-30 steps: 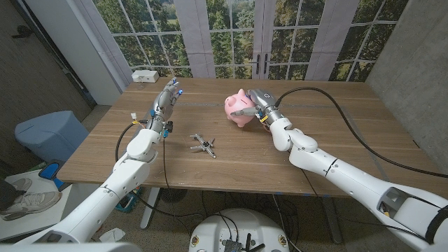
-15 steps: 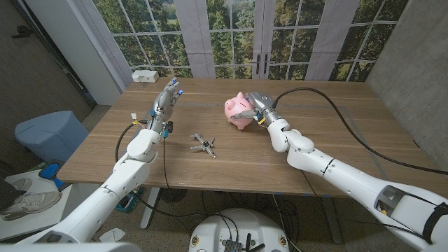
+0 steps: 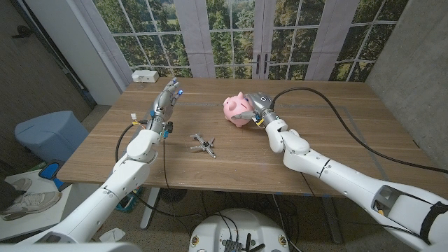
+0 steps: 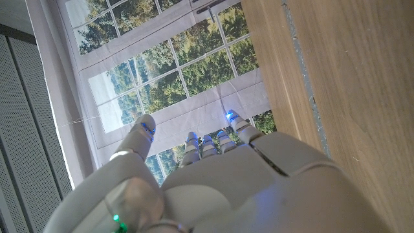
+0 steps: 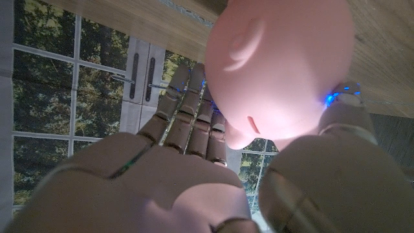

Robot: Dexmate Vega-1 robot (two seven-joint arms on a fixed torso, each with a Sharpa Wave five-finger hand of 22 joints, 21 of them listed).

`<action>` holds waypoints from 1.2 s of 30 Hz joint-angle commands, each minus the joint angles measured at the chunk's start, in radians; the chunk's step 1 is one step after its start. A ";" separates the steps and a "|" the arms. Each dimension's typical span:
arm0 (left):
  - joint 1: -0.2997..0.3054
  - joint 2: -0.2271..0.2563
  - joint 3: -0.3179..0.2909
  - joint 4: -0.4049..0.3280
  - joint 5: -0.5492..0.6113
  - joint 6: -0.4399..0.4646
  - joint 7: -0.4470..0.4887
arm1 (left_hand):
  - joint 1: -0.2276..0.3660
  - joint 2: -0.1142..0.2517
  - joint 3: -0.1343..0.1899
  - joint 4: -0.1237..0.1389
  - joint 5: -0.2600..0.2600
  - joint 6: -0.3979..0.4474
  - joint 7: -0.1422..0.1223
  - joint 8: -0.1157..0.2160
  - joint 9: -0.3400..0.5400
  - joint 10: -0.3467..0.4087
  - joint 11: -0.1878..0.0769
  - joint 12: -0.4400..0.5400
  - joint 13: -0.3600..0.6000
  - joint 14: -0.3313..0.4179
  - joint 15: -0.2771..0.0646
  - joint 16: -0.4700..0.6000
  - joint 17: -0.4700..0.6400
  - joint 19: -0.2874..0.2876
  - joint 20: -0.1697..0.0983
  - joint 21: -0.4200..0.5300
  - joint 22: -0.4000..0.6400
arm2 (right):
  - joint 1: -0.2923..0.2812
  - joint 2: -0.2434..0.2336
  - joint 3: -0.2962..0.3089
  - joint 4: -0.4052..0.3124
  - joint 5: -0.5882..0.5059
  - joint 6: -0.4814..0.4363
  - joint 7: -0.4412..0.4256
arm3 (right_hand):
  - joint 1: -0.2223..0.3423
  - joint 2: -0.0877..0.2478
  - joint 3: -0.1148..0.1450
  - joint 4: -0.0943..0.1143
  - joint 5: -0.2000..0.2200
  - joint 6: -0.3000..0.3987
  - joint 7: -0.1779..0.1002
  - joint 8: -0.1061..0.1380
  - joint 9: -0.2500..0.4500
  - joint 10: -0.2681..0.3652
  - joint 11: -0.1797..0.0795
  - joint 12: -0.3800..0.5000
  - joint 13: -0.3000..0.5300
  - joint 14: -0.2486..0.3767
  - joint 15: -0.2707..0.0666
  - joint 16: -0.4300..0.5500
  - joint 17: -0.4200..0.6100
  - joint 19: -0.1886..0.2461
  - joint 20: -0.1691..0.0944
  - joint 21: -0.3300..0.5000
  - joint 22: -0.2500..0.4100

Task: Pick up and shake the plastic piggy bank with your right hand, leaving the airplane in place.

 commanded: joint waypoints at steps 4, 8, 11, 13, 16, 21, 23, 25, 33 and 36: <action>0.014 0.008 -0.006 -0.019 0.003 -0.004 0.004 | 0.015 0.008 -0.003 -0.003 -0.001 0.006 -0.001 0.003 0.006 -0.006 -0.001 0.008 0.005 0.001 -0.012 -0.001 0.000 0.006 -0.002 -0.002 0.001 | 0.015 0.007 -0.036 -0.048 -0.051 -0.156 0.117 | -0.001 0.080 0.103 0.084 0.023 -0.133 -0.049 -0.111 -0.023 -0.185 -0.016 -0.083 -0.029 -0.166 -0.066 -0.104 -0.076 -0.059 0.042 -0.059 0.002; 0.018 0.009 -0.008 -0.025 0.003 -0.003 0.005 | 0.016 0.008 -0.003 -0.003 -0.001 0.006 -0.001 0.003 0.006 -0.007 -0.001 0.007 0.005 0.001 -0.013 -0.001 0.000 0.007 -0.002 -0.002 0.001 | 0.012 0.000 -0.022 -0.061 -0.017 -0.147 0.131 | -0.090 0.066 0.042 0.105 0.054 -0.256 -0.004 -0.140 -0.033 -0.316 0.031 -0.086 -0.057 -0.274 -0.014 -0.166 -0.120 -0.095 0.063 -0.109 0.001; 0.020 0.012 -0.009 -0.030 0.004 0.000 0.006 | 0.016 0.008 -0.003 -0.003 -0.001 0.006 -0.001 0.002 0.006 -0.007 -0.001 0.008 0.005 0.002 -0.013 -0.001 0.000 0.007 -0.002 -0.003 0.001 | 0.000 -0.013 0.008 -0.072 0.043 -0.101 0.124 | -0.158 0.077 0.006 0.131 0.064 -0.308 0.015 -0.140 -0.037 -0.374 0.058 -0.084 -0.076 -0.328 0.020 -0.194 -0.141 -0.119 0.083 -0.143 0.001; 0.022 0.013 -0.009 -0.033 0.005 0.001 0.008 | 0.016 0.008 -0.003 -0.003 -0.001 0.006 -0.001 0.002 0.006 -0.007 -0.002 0.008 0.005 0.002 -0.013 -0.001 0.000 0.007 -0.002 -0.003 0.001 | -0.009 -0.020 0.020 -0.074 0.065 -0.075 0.104 | -0.194 0.083 -0.010 0.145 0.063 -0.322 0.023 -0.138 -0.039 -0.393 0.070 -0.082 -0.086 -0.351 0.034 -0.206 -0.151 -0.139 0.094 -0.162 0.001; 0.024 0.015 -0.010 -0.038 0.006 0.004 0.009 | 0.016 0.008 -0.003 -0.003 -0.001 0.006 -0.001 0.002 0.006 -0.006 0.000 0.008 0.005 0.001 -0.013 -0.001 0.000 0.007 -0.002 -0.003 0.001 | -0.019 -0.030 0.043 -0.083 0.110 -0.043 0.099 | -0.255 0.090 -0.037 0.170 0.058 -0.335 0.020 -0.134 -0.042 -0.416 0.079 -0.080 -0.099 -0.379 0.047 -0.220 -0.164 -0.169 0.109 -0.192 0.000; 0.028 0.018 -0.012 -0.045 0.007 0.006 0.012 | 0.016 0.008 -0.003 -0.003 -0.001 0.006 -0.002 0.002 0.006 -0.007 -0.001 0.007 0.005 0.001 -0.014 -0.001 0.000 0.007 -0.002 -0.003 0.001 | -0.033 -0.044 0.088 -0.089 0.206 0.024 0.099 | -0.347 0.085 -0.085 0.199 0.056 -0.373 0.015 -0.135 -0.047 -0.477 0.111 -0.084 -0.130 -0.447 0.081 -0.252 -0.193 -0.224 0.135 -0.252 -0.001; 0.030 0.018 -0.013 -0.047 0.008 0.006 0.013 | 0.016 0.008 -0.003 -0.003 -0.001 0.006 -0.003 0.002 0.006 -0.007 -0.001 0.008 0.005 0.001 -0.014 -0.001 0.000 0.007 -0.002 -0.004 0.001 | -0.042 -0.048 0.110 -0.085 0.251 0.060 0.091 | -0.365 0.084 -0.095 0.204 0.058 -0.384 0.011 -0.136 -0.048 -0.490 0.111 -0.084 -0.141 -0.473 0.089 -0.263 -0.203 -0.242 0.140 -0.271 -0.002; 0.032 0.019 -0.013 -0.049 0.007 0.008 0.014 | 0.016 0.008 -0.003 -0.003 -0.001 0.006 -0.002 0.002 0.006 -0.006 -0.001 0.008 0.005 0.001 -0.014 -0.001 0.000 0.007 -0.002 -0.004 0.001 | -0.049 -0.053 0.129 -0.079 0.295 0.103 0.084 | -0.378 0.085 -0.103 0.207 0.060 -0.393 0.009 -0.137 -0.050 -0.503 0.109 -0.084 -0.150 -0.490 0.091 -0.270 -0.211 -0.253 0.141 -0.284 -0.003; 0.037 0.021 -0.015 -0.053 0.006 0.010 0.013 | 0.016 0.008 -0.003 -0.004 -0.001 0.005 -0.003 0.001 0.006 -0.006 -0.002 0.008 0.005 0.001 -0.014 -0.001 0.000 0.007 -0.001 -0.004 0.001 | -0.083 -0.059 0.197 -0.039 0.437 0.264 0.028 | -0.406 0.096 -0.118 0.212 0.064 -0.409 -0.008 -0.135 -0.055 -0.536 0.097 -0.085 -0.184 -0.562 0.087 -0.291 -0.245 -0.284 0.140 -0.330 -0.004; 0.037 0.024 -0.015 -0.056 0.005 0.015 0.012 | 0.016 0.008 -0.003 -0.004 -0.001 0.005 -0.003 0.001 0.006 -0.006 -0.003 0.008 0.005 0.001 -0.014 -0.001 0.000 0.007 -0.001 -0.004 0.001 | -0.091 -0.058 0.223 -0.018 0.497 0.322 0.025 | -0.422 0.120 -0.117 0.221 0.064 -0.408 -0.010 -0.133 -0.058 -0.543 0.087 -0.083 -0.203 -0.589 0.083 -0.294 -0.264 -0.298 0.120 -0.352 -0.005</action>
